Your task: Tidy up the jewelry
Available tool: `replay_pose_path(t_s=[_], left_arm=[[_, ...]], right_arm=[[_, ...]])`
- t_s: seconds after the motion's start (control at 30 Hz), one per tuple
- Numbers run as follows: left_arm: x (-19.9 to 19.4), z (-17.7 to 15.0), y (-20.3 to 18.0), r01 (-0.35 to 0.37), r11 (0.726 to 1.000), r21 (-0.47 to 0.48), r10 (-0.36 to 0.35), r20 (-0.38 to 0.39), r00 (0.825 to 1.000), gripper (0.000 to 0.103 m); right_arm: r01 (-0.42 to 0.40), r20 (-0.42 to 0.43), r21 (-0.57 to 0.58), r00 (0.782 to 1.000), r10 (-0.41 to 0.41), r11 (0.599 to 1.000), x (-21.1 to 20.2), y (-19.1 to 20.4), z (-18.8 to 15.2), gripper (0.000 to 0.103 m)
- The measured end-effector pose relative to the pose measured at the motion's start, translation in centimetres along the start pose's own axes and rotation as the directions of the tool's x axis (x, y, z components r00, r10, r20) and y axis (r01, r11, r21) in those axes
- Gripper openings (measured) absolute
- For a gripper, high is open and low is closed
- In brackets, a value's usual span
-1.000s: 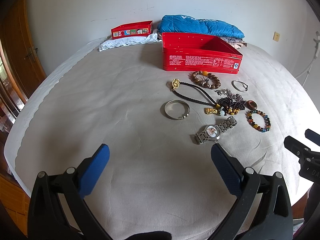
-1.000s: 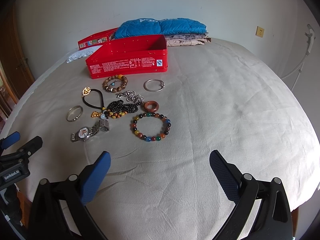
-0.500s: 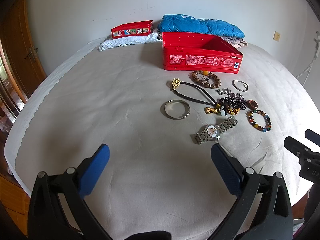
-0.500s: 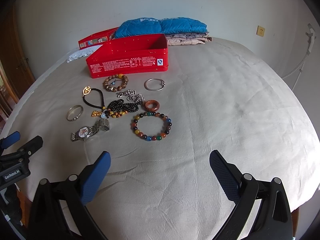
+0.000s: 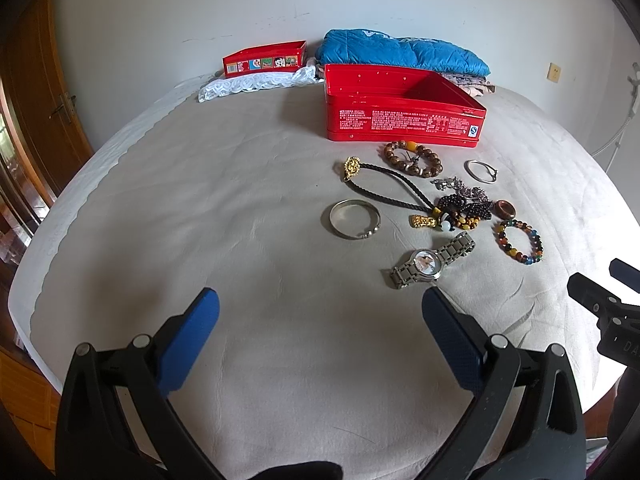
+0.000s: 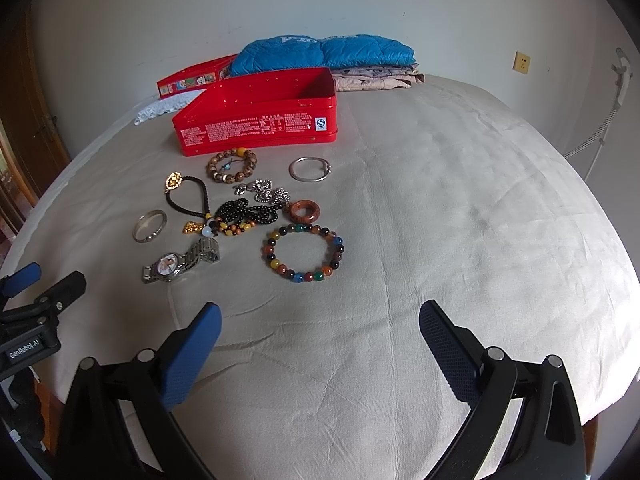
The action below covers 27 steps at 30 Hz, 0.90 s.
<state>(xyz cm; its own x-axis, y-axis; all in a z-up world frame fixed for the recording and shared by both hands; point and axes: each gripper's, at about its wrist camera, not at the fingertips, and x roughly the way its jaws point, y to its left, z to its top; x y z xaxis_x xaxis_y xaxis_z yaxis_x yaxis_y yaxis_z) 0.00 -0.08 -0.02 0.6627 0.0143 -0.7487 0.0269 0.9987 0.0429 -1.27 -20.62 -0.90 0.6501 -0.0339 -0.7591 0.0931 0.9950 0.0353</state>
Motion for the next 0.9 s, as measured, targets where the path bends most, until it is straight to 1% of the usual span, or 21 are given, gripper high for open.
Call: replay_pose_path(t_s=[0.27,0.3,0.4,0.6,0.73,0.8,0.87,0.9], left_arm=[[0.0,0.0,0.0,0.002,1.0,0.001,-0.002,0.003,1.0,0.1],[0.2,-0.3,1.0,0.002,1.0,0.002,-0.002,0.002,1.0,0.1],[0.7,-0.5,1.6,0.009,1.0,0.003,-0.009,0.002,1.0,0.1],[0.4,0.2,0.8,0.015,1.0,0.002,-0.015,0.004,1.0,0.1],[0.6,0.9,1.6,0.041,0.998,-0.037,-0.041,0.006,0.999,0.1],[1.2,1.3,2.5,0.075,0.994,-0.077,-0.076,-0.019,0.997,0.1],[2.0,1.6,3.1,0.095,0.99,-0.107,-0.099,-0.039,0.994,0.1],[2.5,1.9,3.3,0.093,0.989,-0.113,-0.1,-0.054,0.994,0.099]], right_arm=[[-0.001,0.0,0.001,1.0,0.001,1.0,0.0,0.0,0.1,0.099],[-0.001,0.0,0.0,1.0,0.001,1.0,0.0,0.0,0.1,0.099],[-0.003,-0.001,0.0,1.0,0.003,1.0,0.0,-0.1,0.1,0.099],[-0.018,-0.007,-0.002,1.0,0.018,1.0,-0.1,0.2,0.2,0.099],[-0.031,-0.011,0.003,0.999,0.031,1.0,0.5,-0.2,0.8,0.099],[-0.043,-0.013,0.008,0.999,0.043,0.999,0.6,-0.5,1.1,0.099],[-0.049,-0.015,0.013,0.999,0.049,0.999,0.8,-0.8,1.5,0.099],[-0.054,-0.017,0.016,0.998,0.054,0.998,0.9,-0.9,1.7,0.099]])
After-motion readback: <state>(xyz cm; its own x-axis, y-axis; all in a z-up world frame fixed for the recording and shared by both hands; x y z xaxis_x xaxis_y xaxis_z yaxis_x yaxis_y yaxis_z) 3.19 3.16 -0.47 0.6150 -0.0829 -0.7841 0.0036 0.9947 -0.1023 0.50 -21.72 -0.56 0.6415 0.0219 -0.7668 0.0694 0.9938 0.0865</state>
